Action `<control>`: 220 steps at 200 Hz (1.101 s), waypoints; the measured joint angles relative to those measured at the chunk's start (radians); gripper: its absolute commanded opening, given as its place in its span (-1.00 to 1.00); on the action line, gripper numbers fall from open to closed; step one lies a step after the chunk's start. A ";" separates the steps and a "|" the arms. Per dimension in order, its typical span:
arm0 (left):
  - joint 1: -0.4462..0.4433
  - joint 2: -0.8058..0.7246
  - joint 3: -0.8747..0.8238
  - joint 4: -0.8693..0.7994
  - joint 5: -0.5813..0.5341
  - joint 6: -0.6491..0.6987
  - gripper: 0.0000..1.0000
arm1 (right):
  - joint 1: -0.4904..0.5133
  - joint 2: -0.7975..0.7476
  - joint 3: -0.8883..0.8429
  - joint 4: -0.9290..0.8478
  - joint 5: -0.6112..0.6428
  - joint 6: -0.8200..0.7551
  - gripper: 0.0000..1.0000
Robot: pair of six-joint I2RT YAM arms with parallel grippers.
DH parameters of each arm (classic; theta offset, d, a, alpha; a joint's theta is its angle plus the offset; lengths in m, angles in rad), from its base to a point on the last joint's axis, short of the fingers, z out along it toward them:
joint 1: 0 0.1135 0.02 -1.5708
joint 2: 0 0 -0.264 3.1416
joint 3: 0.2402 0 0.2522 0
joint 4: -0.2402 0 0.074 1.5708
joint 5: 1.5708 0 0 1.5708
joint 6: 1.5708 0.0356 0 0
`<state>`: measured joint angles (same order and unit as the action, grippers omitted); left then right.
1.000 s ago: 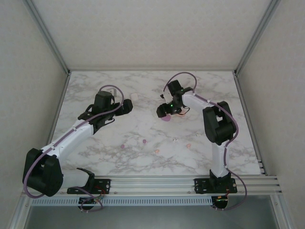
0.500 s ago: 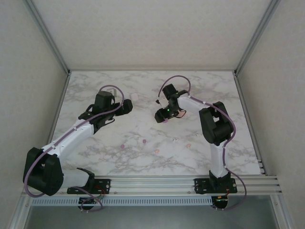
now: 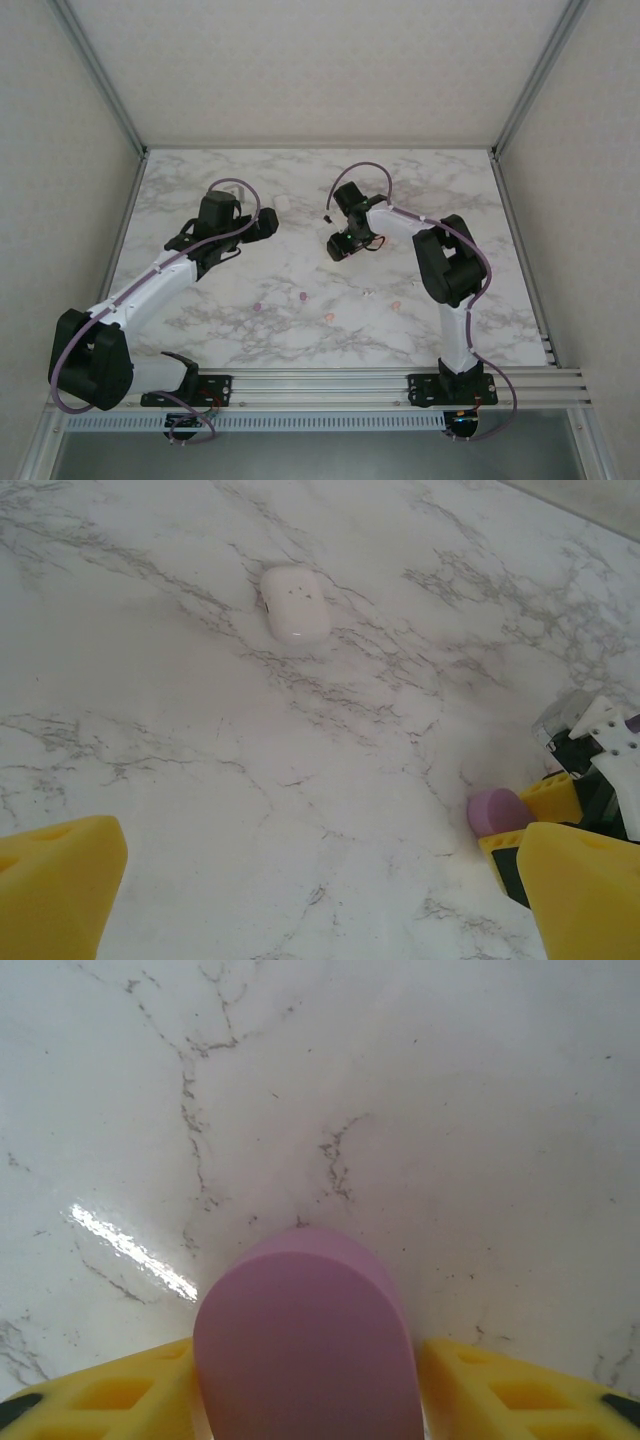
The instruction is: Insert wireless bluetooth earbuds into charging case
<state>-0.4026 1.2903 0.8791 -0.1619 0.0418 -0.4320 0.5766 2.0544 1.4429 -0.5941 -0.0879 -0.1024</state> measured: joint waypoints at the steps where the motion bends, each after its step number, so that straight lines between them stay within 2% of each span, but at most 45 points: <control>1: 0.000 0.000 0.000 0.000 0.000 0.000 0.98 | 0.000 0.000 0.000 0.000 0.000 0.000 0.08; 13: 0.000 0.000 0.000 0.000 0.000 -0.007 0.95 | 0.002 0.000 -0.002 0.003 0.008 -0.008 -0.04; 43: 0.000 0.000 0.000 0.000 -0.003 -0.020 0.90 | 0.007 -0.008 -0.016 0.022 0.031 -0.018 -0.19; 84: 0.000 0.000 0.000 0.000 0.020 -0.057 0.88 | 0.021 -0.135 -0.180 0.161 0.023 -0.018 -0.29; 130: 0.000 -0.001 0.058 0.009 0.182 -0.119 0.83 | 0.022 -0.544 -0.422 0.434 -0.103 -0.057 -0.38; 153: -0.005 -0.003 0.113 0.016 0.293 -0.142 0.82 | 0.024 -0.698 -0.479 0.567 -0.162 -0.098 -0.39; 180: -0.039 -0.018 0.163 0.024 0.393 -0.149 0.78 | 0.024 -0.758 -0.478 0.623 -0.203 -0.123 -0.39; 220: -0.109 -0.014 0.238 0.029 0.477 -0.148 0.68 | 0.024 -0.768 -0.474 0.628 -0.240 -0.127 -0.38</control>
<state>-0.5117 1.2758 1.1175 -0.1326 0.5186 -0.5800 0.6006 1.2861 0.9688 0.0341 -0.3279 -0.2291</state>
